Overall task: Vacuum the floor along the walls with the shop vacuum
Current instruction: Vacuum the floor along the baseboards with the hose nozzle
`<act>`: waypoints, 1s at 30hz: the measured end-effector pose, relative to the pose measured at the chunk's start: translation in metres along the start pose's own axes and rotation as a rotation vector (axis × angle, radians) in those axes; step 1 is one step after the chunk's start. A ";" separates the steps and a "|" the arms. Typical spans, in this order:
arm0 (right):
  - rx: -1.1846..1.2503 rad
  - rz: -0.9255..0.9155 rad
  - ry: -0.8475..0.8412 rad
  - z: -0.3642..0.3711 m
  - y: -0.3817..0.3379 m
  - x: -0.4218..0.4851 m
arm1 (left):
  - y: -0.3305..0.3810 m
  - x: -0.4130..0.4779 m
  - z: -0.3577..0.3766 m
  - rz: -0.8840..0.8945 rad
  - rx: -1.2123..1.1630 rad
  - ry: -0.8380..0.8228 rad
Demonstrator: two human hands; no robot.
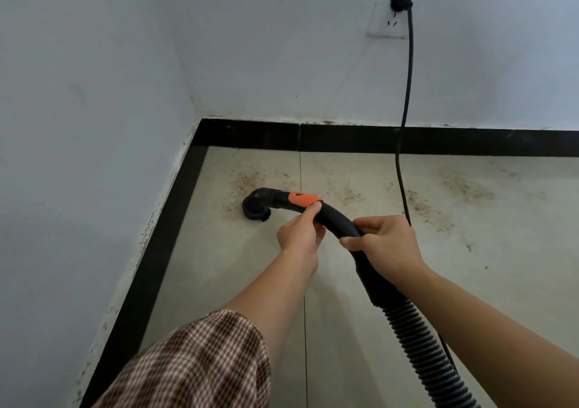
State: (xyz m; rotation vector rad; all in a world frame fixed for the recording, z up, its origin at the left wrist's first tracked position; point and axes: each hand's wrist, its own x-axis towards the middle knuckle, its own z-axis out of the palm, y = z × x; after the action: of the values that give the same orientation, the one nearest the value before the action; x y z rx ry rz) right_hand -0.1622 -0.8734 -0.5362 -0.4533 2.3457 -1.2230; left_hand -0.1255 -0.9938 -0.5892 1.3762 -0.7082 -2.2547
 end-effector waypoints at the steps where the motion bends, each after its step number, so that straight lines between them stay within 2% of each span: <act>1: 0.001 -0.003 -0.008 0.001 -0.001 0.000 | 0.001 -0.001 -0.002 0.000 -0.002 0.003; 30: 0.048 -0.035 -0.099 0.059 -0.023 0.006 | 0.043 0.015 -0.050 0.057 -0.047 0.085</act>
State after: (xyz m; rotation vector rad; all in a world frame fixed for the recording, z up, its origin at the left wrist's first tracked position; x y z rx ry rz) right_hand -0.1344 -0.9289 -0.5479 -0.5287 2.2294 -1.2406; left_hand -0.0841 -1.0467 -0.5923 1.4033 -0.6531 -2.1418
